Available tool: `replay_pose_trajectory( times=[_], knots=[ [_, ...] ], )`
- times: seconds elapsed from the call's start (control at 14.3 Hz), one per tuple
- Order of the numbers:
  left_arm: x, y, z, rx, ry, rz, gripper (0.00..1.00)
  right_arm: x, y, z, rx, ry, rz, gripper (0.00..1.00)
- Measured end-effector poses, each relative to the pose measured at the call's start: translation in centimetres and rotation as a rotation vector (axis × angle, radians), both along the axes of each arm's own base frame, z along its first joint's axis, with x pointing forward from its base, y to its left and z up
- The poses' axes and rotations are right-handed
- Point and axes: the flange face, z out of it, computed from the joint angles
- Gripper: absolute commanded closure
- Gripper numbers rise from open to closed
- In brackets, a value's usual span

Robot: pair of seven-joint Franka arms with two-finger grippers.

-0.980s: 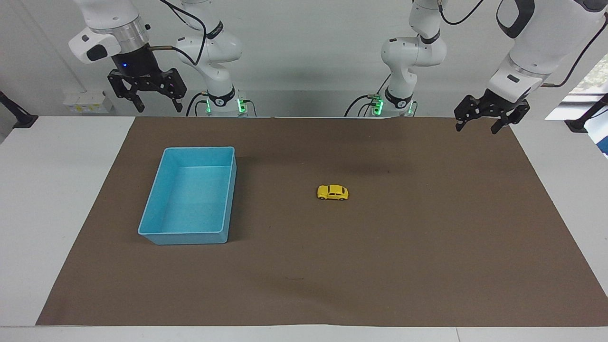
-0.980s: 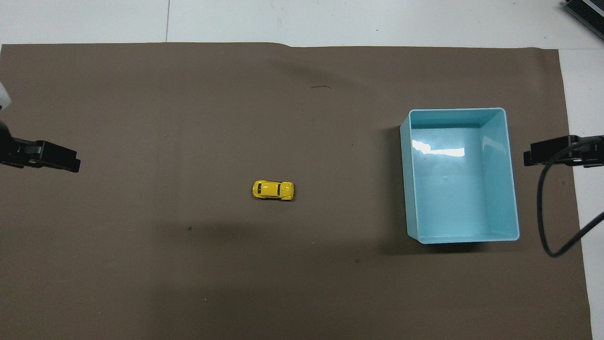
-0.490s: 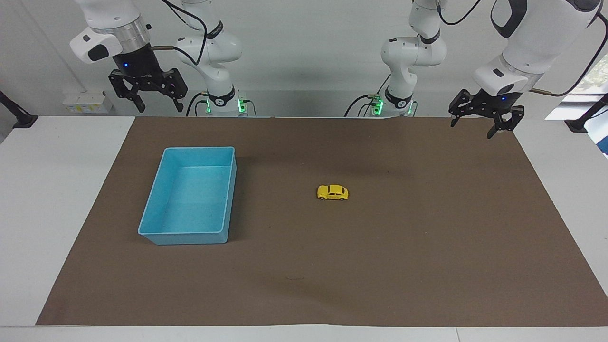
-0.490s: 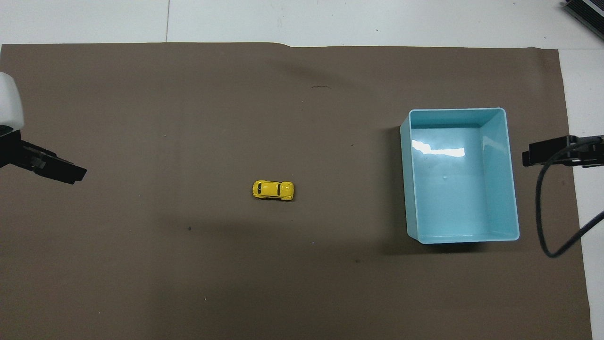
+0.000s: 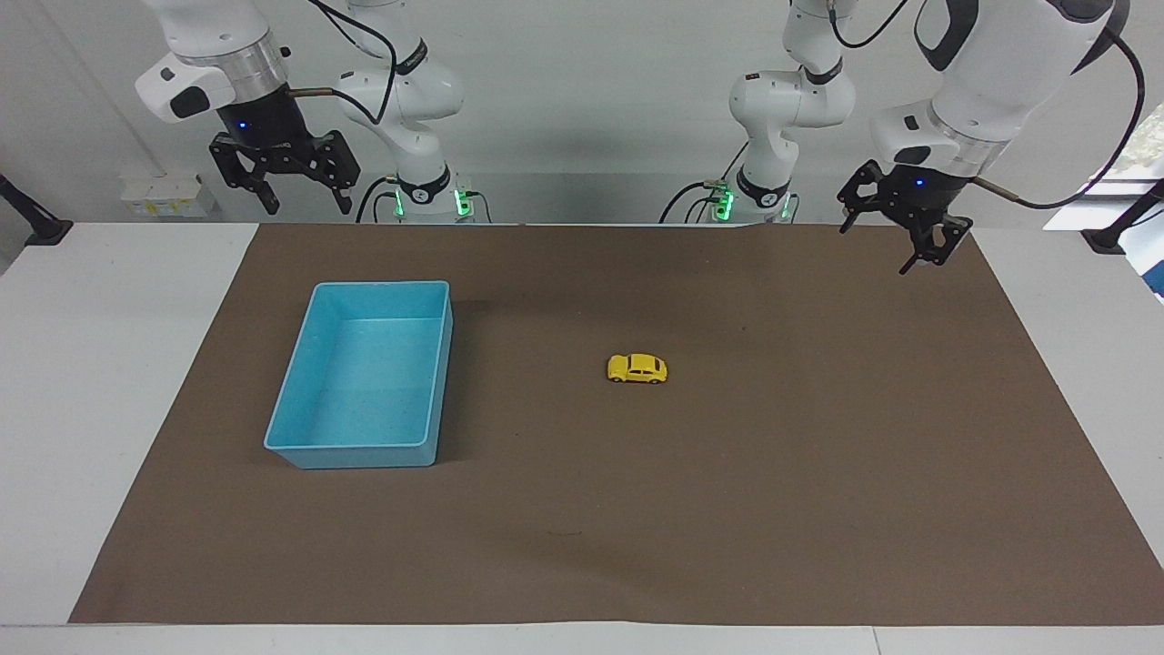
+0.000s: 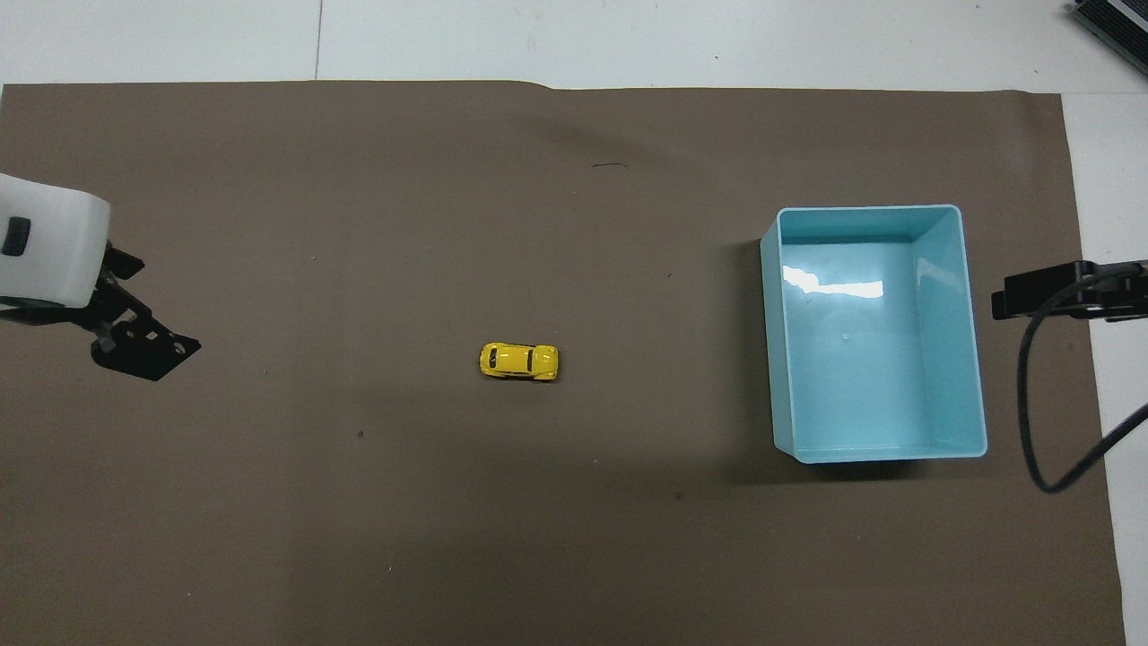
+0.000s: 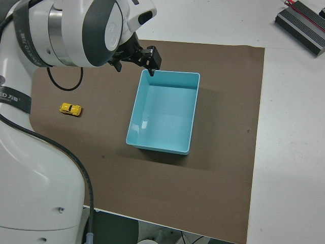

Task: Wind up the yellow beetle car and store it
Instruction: 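Move the left gripper over the yellow beetle car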

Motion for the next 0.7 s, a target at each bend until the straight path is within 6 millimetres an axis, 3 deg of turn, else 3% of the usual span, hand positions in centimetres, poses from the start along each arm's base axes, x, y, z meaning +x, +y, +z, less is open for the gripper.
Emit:
replay_pose_trajectory(
  times=[0.35,0.7],
  knots=[
    [1.1,-4.6,-2.6,-0.073,-0.012,-0.247,0.0,-0.1,0.0,-0.1,-0.001,0.001,0.031,0.0],
    [3.1,-8.8,-8.2,-0.135,-0.02,-0.43,0.0,-0.1,0.0,-0.2,-0.001,0.003,0.046,0.0]
  ],
)
